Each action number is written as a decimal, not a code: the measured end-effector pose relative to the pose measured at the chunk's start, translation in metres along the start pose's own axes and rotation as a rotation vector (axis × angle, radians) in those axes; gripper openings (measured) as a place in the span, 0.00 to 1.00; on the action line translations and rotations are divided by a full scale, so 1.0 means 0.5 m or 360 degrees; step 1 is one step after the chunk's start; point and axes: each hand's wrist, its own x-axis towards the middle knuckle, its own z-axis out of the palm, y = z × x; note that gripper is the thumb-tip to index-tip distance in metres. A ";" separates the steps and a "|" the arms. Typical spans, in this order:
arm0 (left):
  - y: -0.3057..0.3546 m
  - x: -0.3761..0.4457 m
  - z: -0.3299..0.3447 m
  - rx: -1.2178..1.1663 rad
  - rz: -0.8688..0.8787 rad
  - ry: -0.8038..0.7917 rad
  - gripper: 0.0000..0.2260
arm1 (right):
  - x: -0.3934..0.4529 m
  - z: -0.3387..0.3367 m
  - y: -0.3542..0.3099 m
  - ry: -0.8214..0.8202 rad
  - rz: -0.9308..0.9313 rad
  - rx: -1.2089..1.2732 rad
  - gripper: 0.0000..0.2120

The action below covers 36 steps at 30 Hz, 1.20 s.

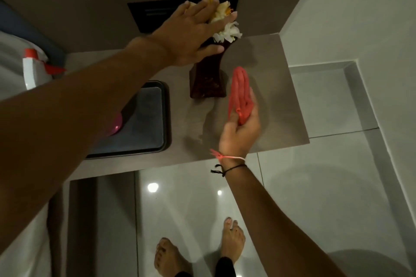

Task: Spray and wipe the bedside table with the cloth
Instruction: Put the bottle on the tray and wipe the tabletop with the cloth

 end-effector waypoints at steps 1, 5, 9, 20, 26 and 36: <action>-0.004 0.004 -0.004 -0.0026 0.0000 -0.0011 0.32 | -0.002 0.009 0.004 -0.0183 -0.0246 -0.0106 0.24; -0.018 0.018 -0.011 -0.0081 -0.0003 -0.0074 0.31 | 0.039 0.029 0.087 -0.0435 -0.0445 -0.1208 0.32; -0.021 0.026 -0.015 -0.0110 0.0003 -0.0091 0.31 | 0.041 0.042 0.139 -0.0690 -0.0777 -0.1691 0.32; -0.023 0.035 -0.019 -0.0080 0.0011 -0.0076 0.31 | 0.044 0.046 0.176 -0.1067 -0.0883 -0.2072 0.34; -0.022 0.030 -0.014 -0.0049 0.0024 -0.0053 0.31 | 0.017 -0.004 0.194 -0.1515 -0.0682 -0.2085 0.38; -0.016 0.025 -0.013 -0.0037 0.0000 -0.0028 0.31 | -0.016 0.016 0.102 -0.0131 -0.0120 -0.0722 0.29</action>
